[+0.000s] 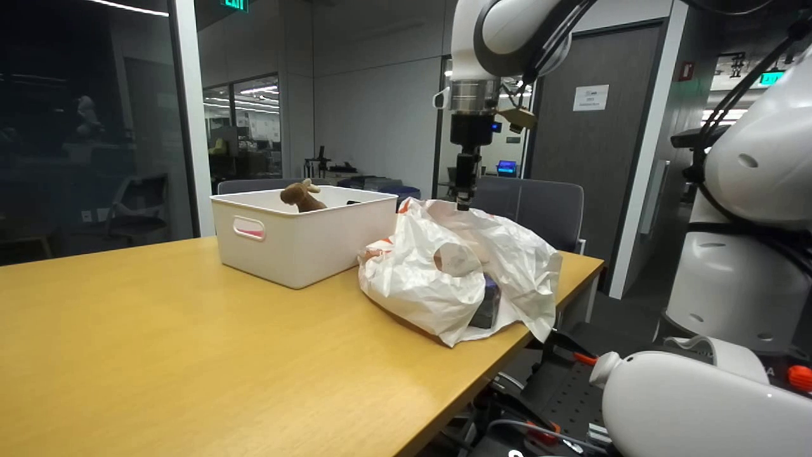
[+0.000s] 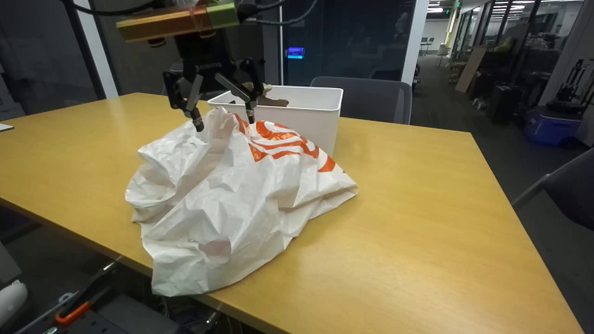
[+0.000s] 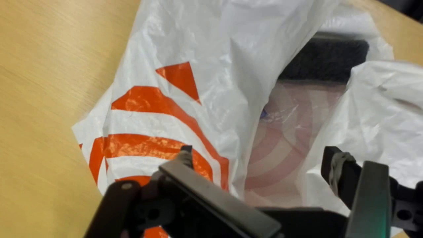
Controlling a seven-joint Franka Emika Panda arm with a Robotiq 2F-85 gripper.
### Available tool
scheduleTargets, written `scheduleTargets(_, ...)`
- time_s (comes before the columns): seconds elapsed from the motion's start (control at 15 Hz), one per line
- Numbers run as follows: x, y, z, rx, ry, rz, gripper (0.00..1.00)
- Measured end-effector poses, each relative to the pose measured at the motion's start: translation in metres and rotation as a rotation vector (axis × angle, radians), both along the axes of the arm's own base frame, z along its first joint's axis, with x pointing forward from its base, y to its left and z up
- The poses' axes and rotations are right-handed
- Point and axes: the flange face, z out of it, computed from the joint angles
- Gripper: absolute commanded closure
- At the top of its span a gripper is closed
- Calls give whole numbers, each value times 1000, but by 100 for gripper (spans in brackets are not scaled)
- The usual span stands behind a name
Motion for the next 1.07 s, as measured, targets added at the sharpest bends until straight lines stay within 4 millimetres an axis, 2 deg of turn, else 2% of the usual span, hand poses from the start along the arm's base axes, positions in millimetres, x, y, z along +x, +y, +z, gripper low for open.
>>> scheduleTargets(0.27,-36,8,8,5,60,179,0)
scheduleTargets(0.47,-46,15,4,59,123,317,0)
scheduleTargets(0.73,-47,18,-24,134,222,453,0)
scheduleTargets(1.07,-41,10,-74,169,376,494,0)
